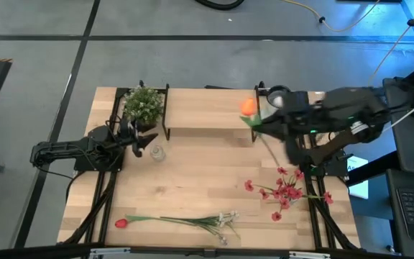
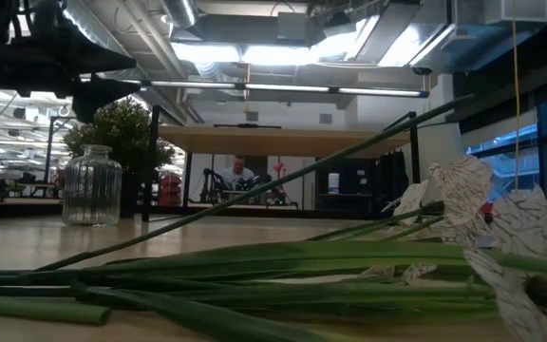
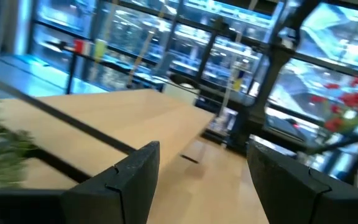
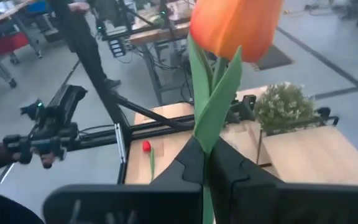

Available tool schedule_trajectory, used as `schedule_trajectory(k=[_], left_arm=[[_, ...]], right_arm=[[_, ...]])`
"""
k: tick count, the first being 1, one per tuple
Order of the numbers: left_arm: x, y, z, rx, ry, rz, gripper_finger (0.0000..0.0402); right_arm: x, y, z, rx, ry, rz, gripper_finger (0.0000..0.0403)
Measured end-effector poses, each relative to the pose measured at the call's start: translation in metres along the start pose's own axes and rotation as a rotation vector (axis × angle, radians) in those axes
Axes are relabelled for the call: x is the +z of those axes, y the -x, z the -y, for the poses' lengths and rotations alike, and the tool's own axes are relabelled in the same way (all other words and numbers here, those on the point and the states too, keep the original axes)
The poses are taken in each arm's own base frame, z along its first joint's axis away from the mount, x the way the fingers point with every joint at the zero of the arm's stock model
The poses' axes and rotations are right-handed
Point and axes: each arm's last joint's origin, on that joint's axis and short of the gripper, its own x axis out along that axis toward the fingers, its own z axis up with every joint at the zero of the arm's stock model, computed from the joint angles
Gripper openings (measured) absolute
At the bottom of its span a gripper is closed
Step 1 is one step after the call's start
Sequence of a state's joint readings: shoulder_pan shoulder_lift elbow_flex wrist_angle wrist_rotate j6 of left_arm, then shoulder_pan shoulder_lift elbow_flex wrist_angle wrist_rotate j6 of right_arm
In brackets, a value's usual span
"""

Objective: Pick and place flowers into a vace then onto a shelf
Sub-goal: Put the orange flower into the bottom transparent vase

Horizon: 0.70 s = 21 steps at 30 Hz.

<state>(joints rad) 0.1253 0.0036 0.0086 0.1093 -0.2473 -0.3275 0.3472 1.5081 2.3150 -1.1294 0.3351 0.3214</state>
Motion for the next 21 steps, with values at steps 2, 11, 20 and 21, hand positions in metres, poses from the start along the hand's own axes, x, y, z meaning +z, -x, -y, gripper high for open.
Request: schedule_trajectory(k=[2, 11, 20, 21], left_arm=[[0.000, 0.000, -0.001, 0.042, 0.000, 0.015, 0.0235], [0.001, 0.000, -0.004, 0.130, 0.000, 0.044, 0.0235], [0.001, 0.000, -0.004, 0.154, 0.002, 0.053, 0.0235], [0.002, 0.000, -0.005, 0.161, 0.002, 0.055, 0.0235]], right_arm=[[0.000, 0.017, 0.004, 0.010, 0.018, 0.008, 0.0005], [-0.004, 0.082, 0.031, -0.018, 0.085, 0.034, 0.0005], [-0.023, 0.131, 0.057, -0.071, 0.093, 0.036, 0.0005], [-0.026, 0.135, 0.060, -0.071, 0.091, 0.038, 0.0005]])
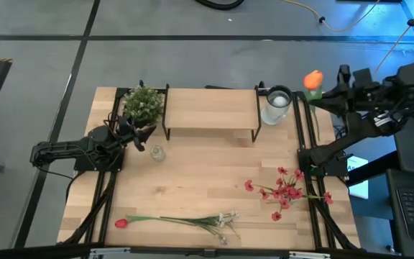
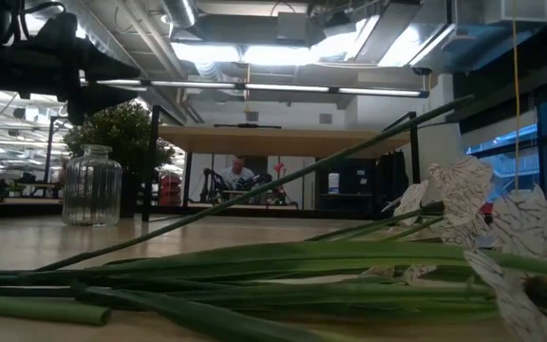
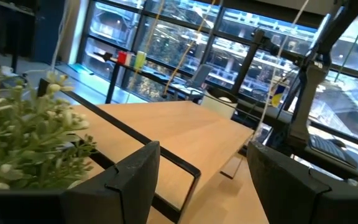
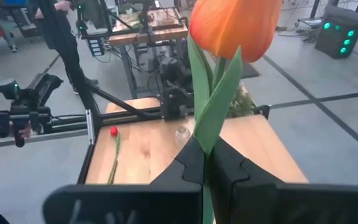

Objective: Pick and place flowers into a vace then onto a shelf
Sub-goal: Put the orange flower into the bottom transparent vase

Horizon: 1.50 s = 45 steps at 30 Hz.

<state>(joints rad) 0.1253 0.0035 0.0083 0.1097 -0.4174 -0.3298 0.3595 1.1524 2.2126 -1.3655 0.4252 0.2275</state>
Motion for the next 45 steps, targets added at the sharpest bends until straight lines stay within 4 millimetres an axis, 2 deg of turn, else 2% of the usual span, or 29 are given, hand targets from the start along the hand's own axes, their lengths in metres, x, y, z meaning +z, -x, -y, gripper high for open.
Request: schedule_trajectory(k=[8, 12, 22, 31, 39, 45], left_arm=[[0.000, 0.000, -0.001, 0.035, 0.000, 0.012, 0.0235], [0.000, 0.000, -0.001, 0.034, 0.000, 0.012, 0.0235], [0.000, 0.000, -0.001, 0.034, -0.002, 0.010, 0.0235], [0.000, 0.000, -0.001, 0.033, -0.002, 0.010, 0.0235], [0.000, 0.000, -0.001, 0.033, -0.001, 0.010, 0.0235], [0.000, 0.000, -0.001, 0.033, -0.002, 0.010, 0.0235]], right_arm=[[-0.042, 0.026, 0.021, 0.053, -0.049, 0.035, 0.0005], [-0.066, 0.026, 0.024, 0.148, -0.074, 0.105, 0.0005], [-0.130, 0.002, 0.019, 0.438, -0.082, 0.232, 0.0005], [-0.181, -0.003, 0.024, 0.619, -0.120, 0.406, 0.0005], [-0.227, -0.023, 0.021, 0.744, -0.112, 0.379, 0.0005], [-0.242, -0.029, 0.018, 0.892, -0.093, 0.443, 0.0005]])
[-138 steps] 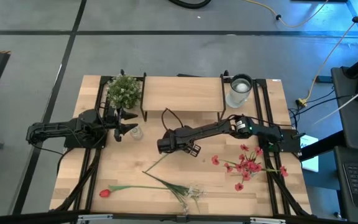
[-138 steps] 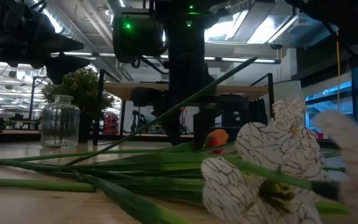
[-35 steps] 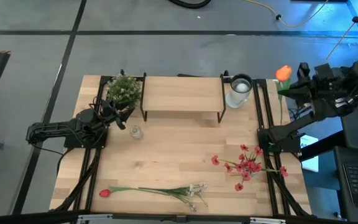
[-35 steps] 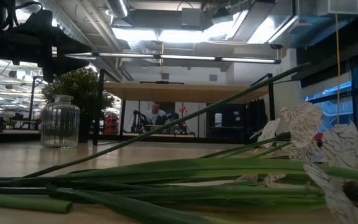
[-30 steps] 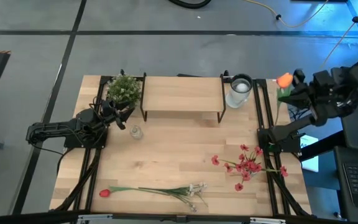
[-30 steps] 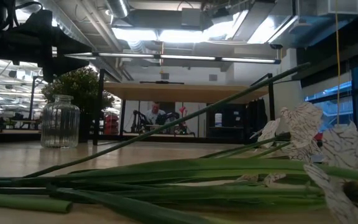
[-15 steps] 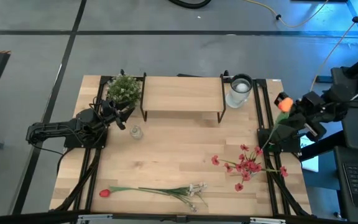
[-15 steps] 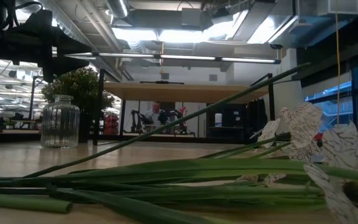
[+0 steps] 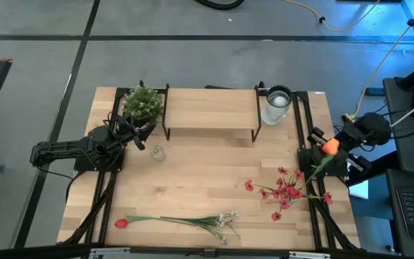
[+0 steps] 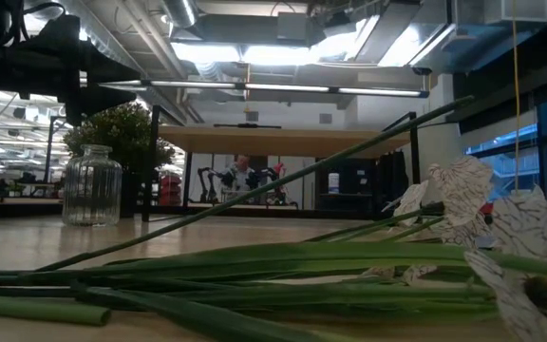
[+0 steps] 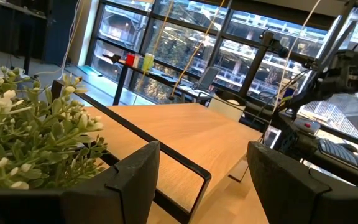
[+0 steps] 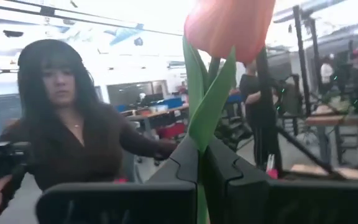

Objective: Pick and place flowers into a vace then onto a shelf
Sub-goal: Put the orange flower into the bottom transparent vase

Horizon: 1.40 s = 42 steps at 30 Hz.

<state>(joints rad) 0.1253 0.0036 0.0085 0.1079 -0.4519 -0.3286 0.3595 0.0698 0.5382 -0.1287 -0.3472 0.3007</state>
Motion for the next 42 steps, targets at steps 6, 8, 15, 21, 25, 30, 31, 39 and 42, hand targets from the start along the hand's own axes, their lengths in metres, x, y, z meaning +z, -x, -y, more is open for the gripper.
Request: schedule_trajectory(k=[6, 8, 15, 21, 25, 30, 31, 39, 42], left_arm=[[0.000, 0.000, 0.000, 0.002, 0.000, 0.001, 0.0235], [0.000, 0.000, 0.000, 0.002, 0.000, 0.001, 0.0235], [0.000, 0.000, 0.000, 0.004, -0.002, -0.001, 0.0235], [0.000, 0.000, 0.000, 0.004, -0.003, -0.002, 0.0235], [0.000, 0.000, 0.000, 0.005, -0.003, -0.002, 0.0235], [0.000, 0.000, -0.001, 0.040, -0.003, 0.009, 0.0235], [0.000, 0.000, -0.002, 0.052, -0.003, 0.014, 0.0235], [0.001, 0.000, -0.003, 0.092, -0.003, 0.027, 0.0235], [0.000, 0.000, -0.003, 0.094, -0.003, 0.028, 0.0235]], right_arm=[[-0.019, -0.001, 0.006, 0.006, -0.017, -0.029, 0.0005], [-0.025, -0.002, 0.008, 0.002, -0.016, -0.043, 0.0005], [-0.042, -0.006, 0.013, 0.056, -0.015, -0.046, 0.0005], [-0.062, -0.009, 0.020, 0.066, -0.030, -0.085, 0.0005], [-0.075, -0.011, 0.023, 0.115, -0.031, -0.096, 0.0005], [-0.091, -0.012, 0.028, 0.119, -0.051, -0.132, 0.0005], [-0.095, -0.012, 0.030, 0.116, -0.057, -0.144, 0.0005], [-0.114, -0.011, 0.034, 0.142, -0.087, -0.206, 0.0005], [-0.122, -0.010, 0.036, 0.139, -0.098, -0.227, 0.0005]])
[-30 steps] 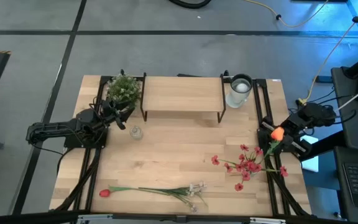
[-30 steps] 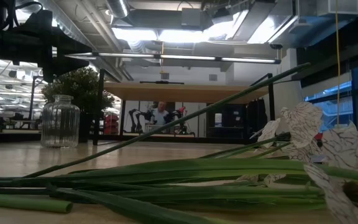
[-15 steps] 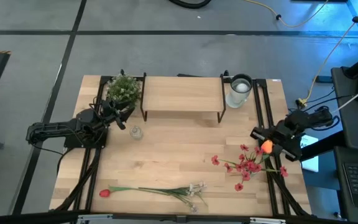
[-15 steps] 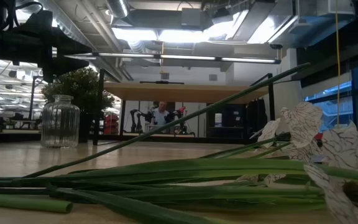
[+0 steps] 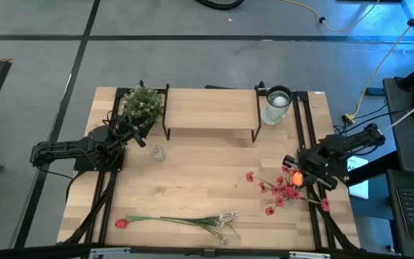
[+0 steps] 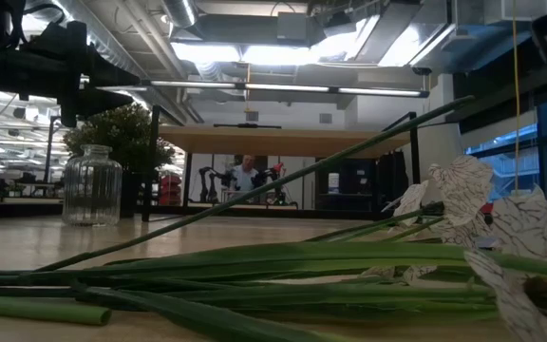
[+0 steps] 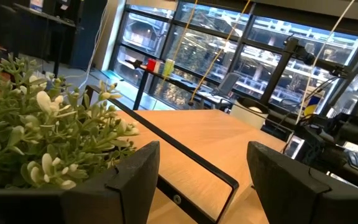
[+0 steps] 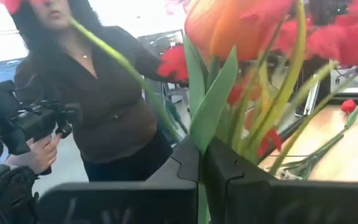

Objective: Pick and place flowers into a vace then onto a shelf
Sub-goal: Put the orange flower into the bottom transparent vase

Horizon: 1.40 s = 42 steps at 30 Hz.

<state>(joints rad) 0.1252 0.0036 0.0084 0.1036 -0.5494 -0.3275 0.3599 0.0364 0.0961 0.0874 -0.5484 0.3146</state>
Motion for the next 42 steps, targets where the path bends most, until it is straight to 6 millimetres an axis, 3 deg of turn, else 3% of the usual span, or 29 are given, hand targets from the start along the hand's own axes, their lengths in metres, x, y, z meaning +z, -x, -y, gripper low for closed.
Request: schedule_trajectory(k=[13, 34, 38, 42], left_arm=[[-0.0002, 0.0000, -0.0001, 0.001, -0.001, -0.002, 0.0235], [-0.0003, 0.0000, -0.0001, 0.001, -0.001, -0.002, 0.0235], [-0.0003, 0.0000, -0.0001, 0.001, -0.001, -0.002, 0.0235], [-0.0002, 0.0000, -0.0001, 0.003, -0.001, -0.001, 0.0235]], right_arm=[[-0.0004, -0.0001, 0.0002, 0.004, -0.123, 0.003, 0.0032], [-0.0004, 0.0000, 0.0010, -0.020, -0.234, 0.011, 0.0037], [-0.0003, 0.0000, 0.0020, -0.051, -0.256, 0.024, 0.0062], [-0.0002, 0.0000, 0.0021, -0.054, -0.252, 0.026, 0.0117]])
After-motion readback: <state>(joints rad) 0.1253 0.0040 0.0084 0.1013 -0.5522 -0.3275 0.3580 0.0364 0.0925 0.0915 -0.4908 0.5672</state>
